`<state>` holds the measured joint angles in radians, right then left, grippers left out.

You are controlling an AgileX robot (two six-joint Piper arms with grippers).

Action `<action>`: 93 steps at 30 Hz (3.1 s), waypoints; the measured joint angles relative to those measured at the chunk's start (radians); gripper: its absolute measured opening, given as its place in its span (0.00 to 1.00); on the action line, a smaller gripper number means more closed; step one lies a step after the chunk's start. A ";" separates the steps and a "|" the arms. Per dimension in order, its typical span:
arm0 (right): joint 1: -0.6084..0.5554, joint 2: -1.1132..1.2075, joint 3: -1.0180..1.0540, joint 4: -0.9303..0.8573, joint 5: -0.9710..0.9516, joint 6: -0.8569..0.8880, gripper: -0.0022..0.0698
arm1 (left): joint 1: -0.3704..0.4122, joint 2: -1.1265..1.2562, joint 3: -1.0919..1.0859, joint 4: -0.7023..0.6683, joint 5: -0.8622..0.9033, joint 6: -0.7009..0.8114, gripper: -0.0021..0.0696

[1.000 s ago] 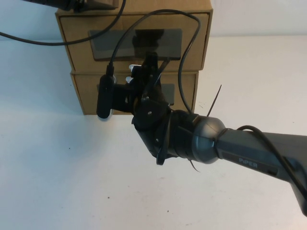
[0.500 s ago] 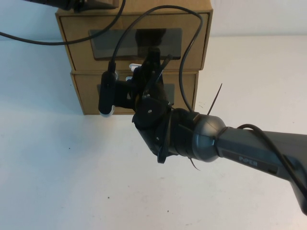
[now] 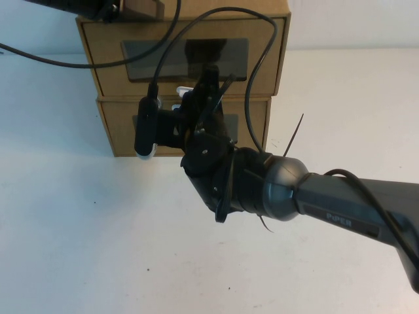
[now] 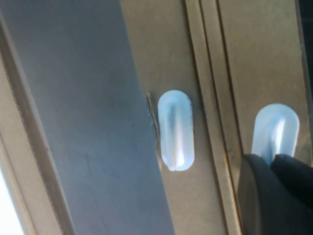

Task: Open the shoe box
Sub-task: 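Pull the top drawer of the cardboard box fully open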

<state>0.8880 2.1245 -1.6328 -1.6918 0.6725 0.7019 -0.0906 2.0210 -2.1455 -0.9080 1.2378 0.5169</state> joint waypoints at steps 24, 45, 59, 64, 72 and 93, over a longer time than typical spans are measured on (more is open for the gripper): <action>0.098 -0.063 0.137 0.046 0.048 0.007 0.01 | 0.000 0.036 -0.022 -0.038 0.004 -0.020 0.02; -0.030 -0.025 0.007 0.040 -0.083 0.008 0.39 | 0.000 0.042 -0.045 -0.043 0.021 -0.020 0.02; -0.051 0.016 -0.059 0.042 -0.088 0.008 0.18 | -0.002 0.074 -0.094 -0.046 0.006 -0.018 0.02; -0.051 0.016 -0.059 0.042 -0.086 0.008 0.18 | -0.002 0.091 -0.101 -0.052 0.006 -0.016 0.02; -0.042 0.018 -0.060 0.042 -0.077 -0.023 0.18 | 0.000 0.116 -0.110 -0.061 0.013 -0.022 0.02; 0.086 -0.195 0.265 -0.002 -0.016 -0.086 0.17 | 0.000 0.117 -0.110 -0.068 0.016 -0.025 0.02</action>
<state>0.9742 1.9291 -1.3681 -1.6942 0.6569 0.6162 -0.0907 2.1377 -2.2560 -0.9764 1.2534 0.4916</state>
